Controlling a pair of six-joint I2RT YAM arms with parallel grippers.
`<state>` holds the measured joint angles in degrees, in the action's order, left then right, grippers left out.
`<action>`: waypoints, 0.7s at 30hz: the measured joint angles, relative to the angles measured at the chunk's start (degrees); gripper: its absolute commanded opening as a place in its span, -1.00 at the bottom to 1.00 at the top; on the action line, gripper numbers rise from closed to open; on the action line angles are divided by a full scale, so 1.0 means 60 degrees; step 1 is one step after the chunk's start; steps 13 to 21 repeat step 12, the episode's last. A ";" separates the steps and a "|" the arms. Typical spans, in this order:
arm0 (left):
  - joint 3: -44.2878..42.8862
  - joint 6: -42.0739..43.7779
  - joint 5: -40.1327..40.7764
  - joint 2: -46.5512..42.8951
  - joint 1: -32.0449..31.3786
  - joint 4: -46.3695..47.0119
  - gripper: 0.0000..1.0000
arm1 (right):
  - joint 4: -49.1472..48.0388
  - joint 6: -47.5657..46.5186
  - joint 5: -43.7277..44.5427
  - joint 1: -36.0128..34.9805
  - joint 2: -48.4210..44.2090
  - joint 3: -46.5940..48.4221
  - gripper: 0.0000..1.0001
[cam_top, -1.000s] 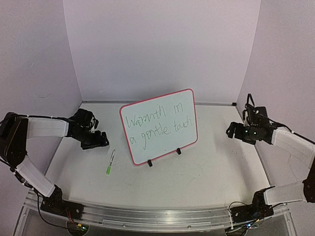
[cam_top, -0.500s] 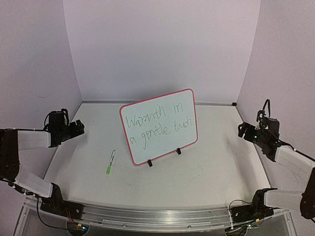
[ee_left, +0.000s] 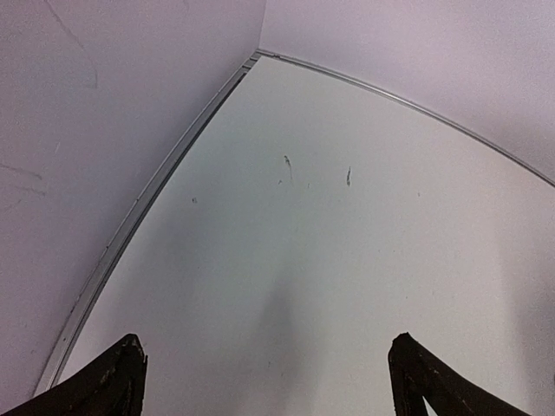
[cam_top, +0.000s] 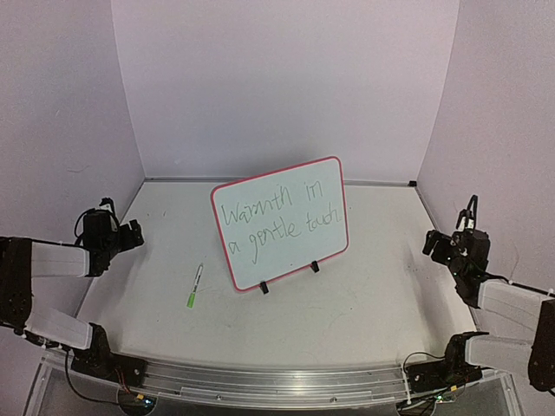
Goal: Write a sentence on the whiteboard
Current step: Reset both arms
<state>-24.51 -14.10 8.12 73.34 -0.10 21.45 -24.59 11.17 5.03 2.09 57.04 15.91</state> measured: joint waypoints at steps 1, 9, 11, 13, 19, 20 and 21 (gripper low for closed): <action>0.0120 0.0034 0.0050 0.0000 0.0000 0.0068 0.94 | -0.0126 -0.0017 0.0028 0.0000 0.0000 -0.0052 0.97; 0.0440 0.0117 0.0181 0.0001 0.0000 0.0319 0.95 | -0.0586 -0.0111 0.0045 0.0000 0.0000 -0.0468 0.97; 0.0440 0.0134 0.0173 0.0012 0.0000 0.0403 0.98 | -0.0655 -0.0111 0.0045 0.0000 0.0000 -0.0475 0.96; 0.0440 0.0144 0.0164 0.0022 0.0000 0.0451 0.98 | -0.0693 -0.0111 0.0045 0.0000 -0.0004 -0.0475 0.97; 0.0440 0.0144 0.0164 0.0022 0.0000 0.0451 0.98 | -0.0693 -0.0111 0.0045 0.0000 -0.0004 -0.0475 0.97; 0.0440 0.0144 0.0164 0.0022 0.0000 0.0451 0.98 | -0.0693 -0.0111 0.0045 0.0000 -0.0004 -0.0475 0.97; 0.0440 0.0144 0.0164 0.0022 0.0000 0.0451 0.98 | -0.0693 -0.0111 0.0045 0.0000 -0.0004 -0.0475 0.97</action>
